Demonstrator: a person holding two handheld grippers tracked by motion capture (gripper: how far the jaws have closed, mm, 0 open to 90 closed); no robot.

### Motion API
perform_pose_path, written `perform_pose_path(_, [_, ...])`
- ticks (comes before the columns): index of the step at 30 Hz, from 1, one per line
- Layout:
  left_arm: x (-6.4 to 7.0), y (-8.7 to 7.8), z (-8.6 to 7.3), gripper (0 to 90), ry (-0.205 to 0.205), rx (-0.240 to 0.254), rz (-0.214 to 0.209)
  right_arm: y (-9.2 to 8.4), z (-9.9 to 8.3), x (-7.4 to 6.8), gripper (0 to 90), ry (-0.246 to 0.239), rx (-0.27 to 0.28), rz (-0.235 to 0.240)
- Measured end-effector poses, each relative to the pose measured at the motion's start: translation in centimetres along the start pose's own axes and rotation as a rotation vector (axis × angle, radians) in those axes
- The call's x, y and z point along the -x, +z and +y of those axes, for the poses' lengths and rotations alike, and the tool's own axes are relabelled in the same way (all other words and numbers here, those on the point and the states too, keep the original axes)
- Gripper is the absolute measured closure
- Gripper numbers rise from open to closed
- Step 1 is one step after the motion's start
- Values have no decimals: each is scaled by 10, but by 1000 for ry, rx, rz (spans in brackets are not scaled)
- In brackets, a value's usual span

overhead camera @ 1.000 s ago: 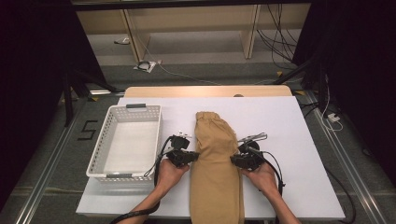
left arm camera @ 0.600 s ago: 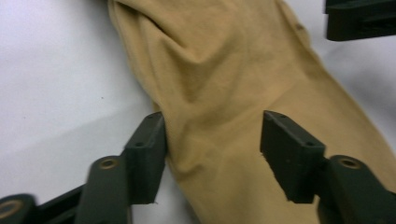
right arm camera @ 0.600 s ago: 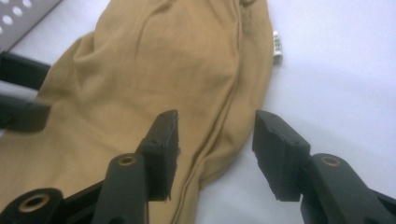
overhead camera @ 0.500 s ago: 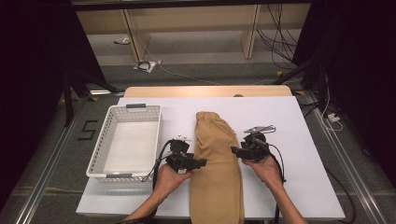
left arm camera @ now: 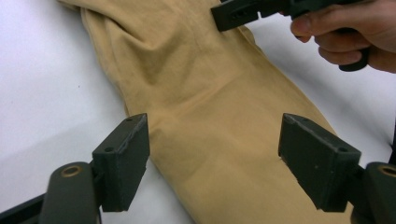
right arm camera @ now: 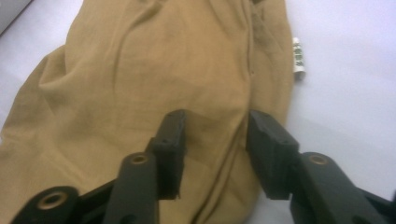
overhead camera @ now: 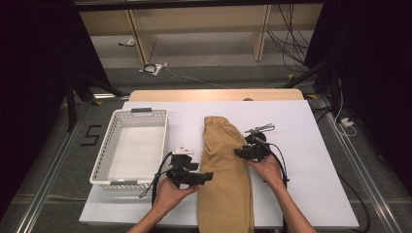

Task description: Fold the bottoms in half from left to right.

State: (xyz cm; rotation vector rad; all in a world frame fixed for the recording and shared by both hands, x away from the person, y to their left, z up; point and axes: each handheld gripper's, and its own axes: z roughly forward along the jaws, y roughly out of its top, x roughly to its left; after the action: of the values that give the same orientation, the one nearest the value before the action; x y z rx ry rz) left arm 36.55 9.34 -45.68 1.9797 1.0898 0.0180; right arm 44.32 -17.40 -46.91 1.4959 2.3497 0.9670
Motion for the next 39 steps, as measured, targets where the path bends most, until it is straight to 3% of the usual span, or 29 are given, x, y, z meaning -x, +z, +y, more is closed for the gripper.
perform_pose_path(4, [0,-4,-1,258,4,14,3,2,1,-1,834,-7,-7,-20])
perform_pose_path(8, [-1,-4,-3,256,-6,11,7,-1,0,3,888,-9,-4,-17])
perform_pose_path(15, [0,-2,-6,255,-2,2,14,-15,4,10,892,2,30,-11])
perform_pose_path(19, [-1,-3,-6,255,-4,1,17,-21,4,16,892,11,41,-32])
perform_pose_path(22, [0,-2,-6,254,-6,0,19,-19,3,20,892,12,25,-53])
perform_pose_path(24, [0,-1,-7,253,-4,-7,22,-16,1,22,891,25,5,-41])
perform_pose_path(29, [0,2,-9,252,-7,-23,28,-5,-2,16,889,-21,-29,-90])
perform_pose_path(33, [0,3,-9,252,-8,-35,33,-7,-3,16,879,-26,-25,-89])
perform_pose_path(37, [1,3,-10,253,-11,-44,38,-12,-3,17,814,-24,-5,-94])
perform_pose_path(39, [1,3,-10,254,-10,-49,39,-15,-3,16,725,-26,3,-89])
